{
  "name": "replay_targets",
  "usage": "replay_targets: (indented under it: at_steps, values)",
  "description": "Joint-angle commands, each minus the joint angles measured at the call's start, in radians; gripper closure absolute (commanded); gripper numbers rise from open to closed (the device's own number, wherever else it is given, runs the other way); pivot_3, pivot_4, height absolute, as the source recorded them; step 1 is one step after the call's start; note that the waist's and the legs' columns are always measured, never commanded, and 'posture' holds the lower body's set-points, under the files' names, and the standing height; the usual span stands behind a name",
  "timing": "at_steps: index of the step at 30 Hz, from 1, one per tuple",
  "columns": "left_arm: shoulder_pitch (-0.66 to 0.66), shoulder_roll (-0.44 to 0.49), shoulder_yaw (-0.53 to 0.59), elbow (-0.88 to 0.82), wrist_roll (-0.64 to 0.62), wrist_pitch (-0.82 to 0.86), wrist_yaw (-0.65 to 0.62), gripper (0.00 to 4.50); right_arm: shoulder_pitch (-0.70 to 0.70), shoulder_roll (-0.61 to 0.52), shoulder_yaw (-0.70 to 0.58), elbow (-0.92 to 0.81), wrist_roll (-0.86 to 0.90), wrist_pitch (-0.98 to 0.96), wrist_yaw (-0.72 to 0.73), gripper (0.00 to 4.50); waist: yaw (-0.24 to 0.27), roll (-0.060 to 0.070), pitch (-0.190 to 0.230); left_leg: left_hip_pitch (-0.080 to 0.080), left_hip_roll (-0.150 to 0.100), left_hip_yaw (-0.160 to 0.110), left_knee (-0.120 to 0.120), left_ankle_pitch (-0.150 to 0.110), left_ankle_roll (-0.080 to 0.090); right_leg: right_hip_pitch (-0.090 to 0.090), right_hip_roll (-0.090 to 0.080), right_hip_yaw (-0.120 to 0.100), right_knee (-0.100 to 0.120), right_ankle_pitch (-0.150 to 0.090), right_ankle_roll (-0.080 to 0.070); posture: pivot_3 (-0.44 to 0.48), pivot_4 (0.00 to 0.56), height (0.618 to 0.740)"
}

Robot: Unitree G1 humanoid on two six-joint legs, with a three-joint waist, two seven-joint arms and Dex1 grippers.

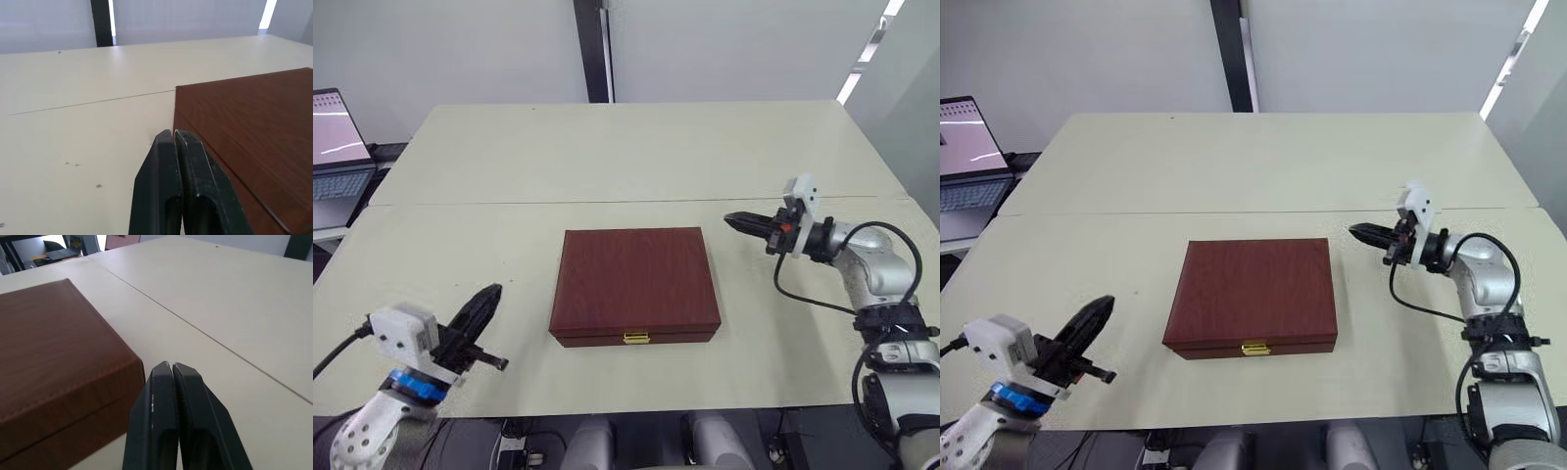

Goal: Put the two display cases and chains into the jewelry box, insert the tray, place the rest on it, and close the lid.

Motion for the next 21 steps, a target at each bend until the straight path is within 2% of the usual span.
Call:
replay_targets:
  at_steps: [1, 2, 4, 8, 12, 13, 14, 21]
  values:
    - [-0.053, 0.048, 0.034, 0.075, 0.005, 0.041, -0.039, 3.89, 0.083, -0.058, -0.076, -0.098, 0.047, 0.030, -0.009, 3.43, 0.001, 0.000, 0.000, 0.000, 0.000, 0.000, 0.000, 0.000, 0.000, 0.000, 0.000, 0.000, 0.000, 0.000, 0.000, 0.000, 0.150, 0.740]
    - [-0.069, 0.059, 0.037, 0.103, 0.006, 0.044, -0.061, 3.64, 0.107, -0.071, -0.085, -0.113, 0.053, 0.037, -0.010, 3.20, 0.000, 0.000, 0.000, 0.000, 0.000, 0.000, 0.000, 0.000, 0.000, 0.000, 0.000, 0.000, 0.000, 0.000, 0.000, 0.000, 0.150, 0.740]
    - [-0.191, 0.112, 0.040, 0.291, 0.024, 0.047, -0.113, 3.02, 0.193, -0.111, -0.135, -0.120, 0.069, 0.037, -0.004, 2.61, 0.004, 0.001, -0.001, 0.001, 0.000, 0.001, 0.000, 0.000, 0.000, 0.000, 0.000, 0.001, 0.001, 0.000, 0.000, 0.000, 0.150, 0.740]
    - [-0.358, 0.192, 0.027, 0.557, 0.055, 0.055, -0.224, 1.85, 0.300, -0.154, -0.178, -0.117, 0.056, -0.003, -0.013, 1.54, 0.006, 0.001, -0.001, 0.002, 0.001, 0.000, 0.000, 0.000, 0.000, 0.001, 0.002, -0.001, 0.001, 0.000, -0.001, 0.000, 0.150, 0.740]
    - [-0.475, 0.257, -0.006, 0.716, 0.095, 0.080, -0.320, 0.53, 0.367, -0.173, -0.193, -0.122, 0.047, -0.038, -0.025, 0.19, 0.000, 0.001, 0.000, 0.001, 0.000, 0.001, 0.000, 0.000, 0.000, 0.000, 0.001, 0.000, 0.000, 0.000, -0.001, 0.000, 0.150, 0.740]
    - [-0.490, 0.274, -0.018, 0.744, 0.114, 0.071, -0.350, 0.25, 0.381, -0.176, -0.197, -0.118, 0.044, -0.048, -0.026, 0.00, -0.003, 0.001, 0.000, 0.001, 0.001, 0.001, 0.000, 0.000, 0.000, 0.000, 0.001, 0.000, 0.000, 0.000, -0.001, 0.000, 0.150, 0.740]
    - [-0.499, 0.283, -0.024, 0.761, 0.129, 0.060, -0.371, 0.02, 0.390, -0.177, -0.199, -0.116, 0.044, -0.056, -0.027, 0.00, -0.005, 0.001, 0.000, 0.001, 0.001, 0.001, 0.000, 0.000, 0.000, 0.000, 0.001, 0.000, 0.001, 0.000, -0.001, 0.000, 0.150, 0.740]
    - [-0.509, 0.318, -0.025, 0.789, 0.171, 0.051, -0.459, 0.02, 0.399, -0.188, -0.207, -0.092, 0.042, -0.079, -0.026, 0.00, -0.012, 0.001, 0.000, 0.002, 0.001, 0.000, 0.000, 0.000, 0.000, 0.000, 0.001, 0.000, 0.001, 0.000, -0.001, 0.000, 0.150, 0.740]
